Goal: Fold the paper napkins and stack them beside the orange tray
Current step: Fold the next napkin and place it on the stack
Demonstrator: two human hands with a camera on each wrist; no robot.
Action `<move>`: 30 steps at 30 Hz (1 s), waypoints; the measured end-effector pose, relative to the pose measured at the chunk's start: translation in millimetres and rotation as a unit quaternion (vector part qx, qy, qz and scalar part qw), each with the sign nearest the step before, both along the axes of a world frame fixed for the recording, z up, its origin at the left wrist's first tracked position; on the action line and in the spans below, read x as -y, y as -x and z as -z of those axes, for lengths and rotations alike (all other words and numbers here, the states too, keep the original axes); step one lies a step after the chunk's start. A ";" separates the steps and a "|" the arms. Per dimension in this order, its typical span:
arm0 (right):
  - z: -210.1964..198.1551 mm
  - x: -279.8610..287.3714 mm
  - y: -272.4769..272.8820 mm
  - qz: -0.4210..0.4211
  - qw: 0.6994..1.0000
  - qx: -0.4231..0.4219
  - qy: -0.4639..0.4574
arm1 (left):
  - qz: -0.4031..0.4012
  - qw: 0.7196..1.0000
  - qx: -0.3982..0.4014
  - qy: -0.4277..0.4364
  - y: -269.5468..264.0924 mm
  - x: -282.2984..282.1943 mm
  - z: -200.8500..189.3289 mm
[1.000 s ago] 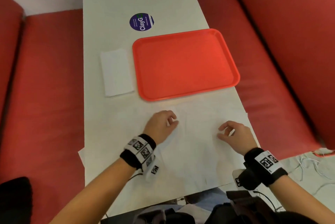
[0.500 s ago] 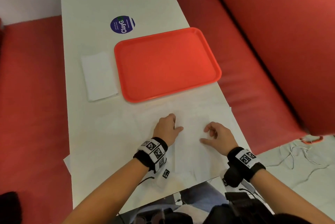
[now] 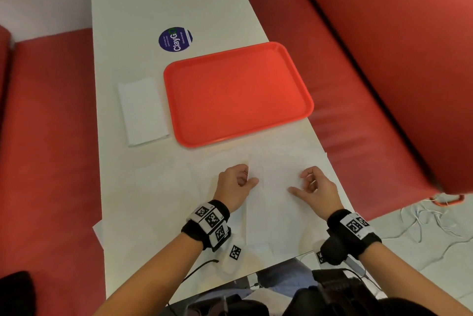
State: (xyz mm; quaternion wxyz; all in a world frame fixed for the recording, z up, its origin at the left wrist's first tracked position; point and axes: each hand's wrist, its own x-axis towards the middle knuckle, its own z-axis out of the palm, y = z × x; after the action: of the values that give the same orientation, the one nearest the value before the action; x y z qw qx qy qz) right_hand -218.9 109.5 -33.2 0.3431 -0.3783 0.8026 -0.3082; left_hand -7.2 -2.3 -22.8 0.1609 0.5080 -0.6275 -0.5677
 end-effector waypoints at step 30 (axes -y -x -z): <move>-1.2 19.7 -12.3 -0.037 0.990 0.125 -0.047 | 0.144 0.979 0.135 0.058 5.4 -23.7 11.7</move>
State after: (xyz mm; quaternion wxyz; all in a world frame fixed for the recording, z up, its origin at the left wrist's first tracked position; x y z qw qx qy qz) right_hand -206.6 89.8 -32.0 0.4691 -0.3498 0.7527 -0.3018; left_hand -12.6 21.3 -34.5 0.0205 0.4737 -0.7423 -0.4735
